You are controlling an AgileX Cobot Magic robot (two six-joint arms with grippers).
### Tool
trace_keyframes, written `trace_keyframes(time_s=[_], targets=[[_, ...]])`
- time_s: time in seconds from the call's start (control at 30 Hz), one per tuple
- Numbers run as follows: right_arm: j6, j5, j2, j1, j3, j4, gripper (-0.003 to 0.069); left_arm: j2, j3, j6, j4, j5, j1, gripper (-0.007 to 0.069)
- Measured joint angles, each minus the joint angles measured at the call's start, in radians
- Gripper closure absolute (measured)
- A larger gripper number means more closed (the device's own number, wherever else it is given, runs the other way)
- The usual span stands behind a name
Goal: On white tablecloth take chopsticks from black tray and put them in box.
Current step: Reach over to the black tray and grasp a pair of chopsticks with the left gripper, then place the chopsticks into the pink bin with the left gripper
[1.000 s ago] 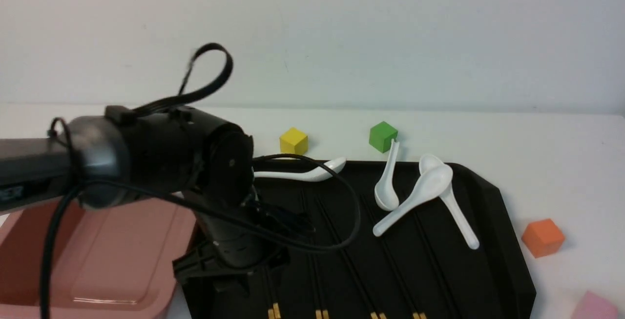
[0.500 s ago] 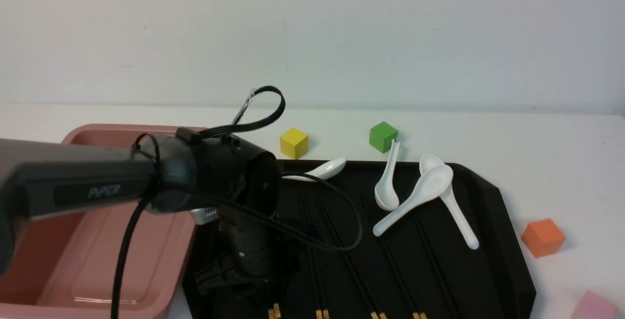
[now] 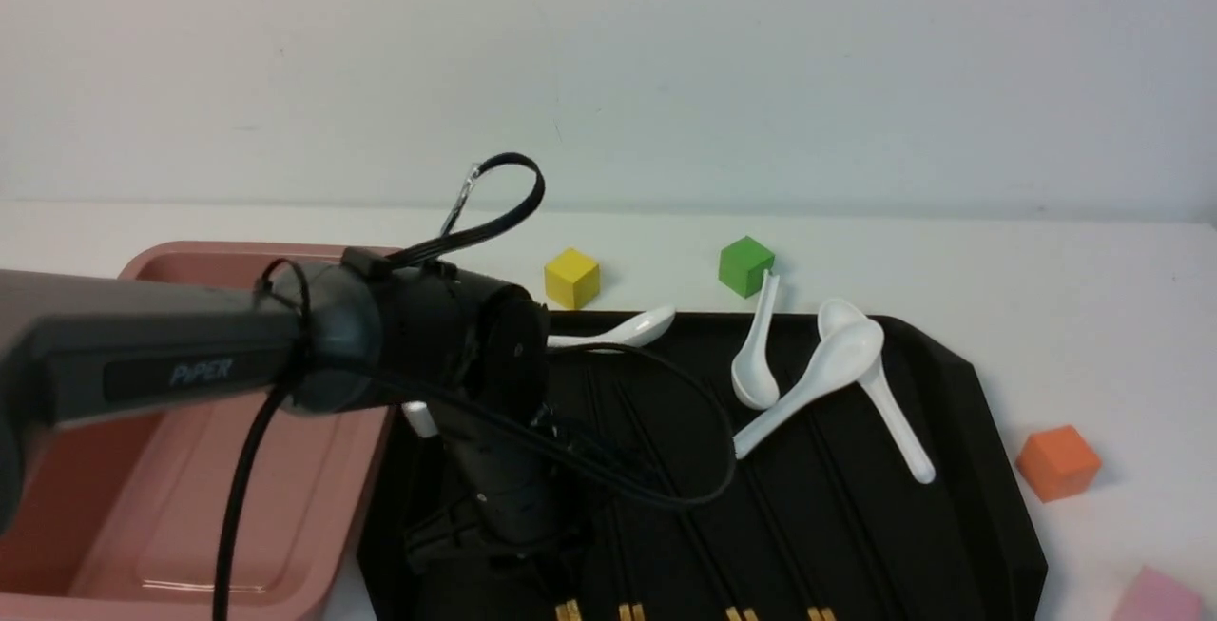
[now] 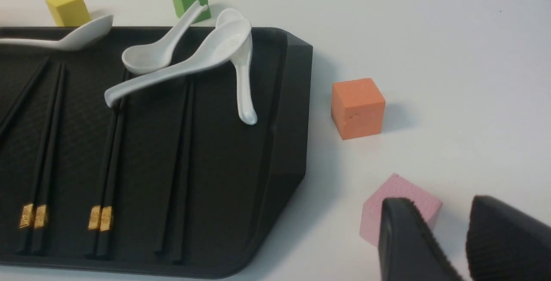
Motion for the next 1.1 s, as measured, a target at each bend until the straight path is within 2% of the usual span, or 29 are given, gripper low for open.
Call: trace_keyframes(time_s=[0.17, 0.27, 0.33, 0.47, 0.53, 0.6, 0.7, 0.93, 1.1], targets=[[0.000, 0.000, 0.000, 0.000, 0.000, 0.000, 0.0419, -0.155, -0.031, 0.028, 0.020, 0.055, 0.000, 0.0501], [0.000, 0.000, 0.000, 0.000, 0.000, 0.000, 0.0419, -0.264, -0.097, 0.033, 0.117, 0.149, 0.000, 0.0501], [0.000, 0.000, 0.000, 0.000, 0.000, 0.000, 0.0419, -0.330, -0.143, 0.042, 0.226, 0.245, 0.000, 0.0501], [0.000, 0.000, 0.000, 0.000, 0.000, 0.000, 0.0419, -0.423, -0.171, 0.132, 0.484, 0.454, 0.009, 0.0501], [0.000, 0.000, 0.000, 0.000, 0.000, 0.000, 0.0419, -0.431, -0.169, 0.164, 0.510, 0.490, 0.038, 0.0501], [0.000, 0.000, 0.000, 0.000, 0.000, 0.000, 0.0419, -0.432, -0.156, 0.201, 0.502, 0.495, 0.088, 0.0501], [0.000, 0.000, 0.000, 0.000, 0.000, 0.000, 0.0419, -0.429, -0.090, 0.307, 0.426, 0.473, 0.241, 0.0501], [0.000, 0.000, 0.000, 0.000, 0.000, 0.000, 0.0419, -0.378, 0.024, 0.701, 0.165, 0.332, 0.563, 0.0501], [0.000, 0.000, 0.000, 0.000, 0.000, 0.000, 0.0419, -0.290, 0.028, 0.797, 0.087, 0.264, 0.647, 0.0501]])
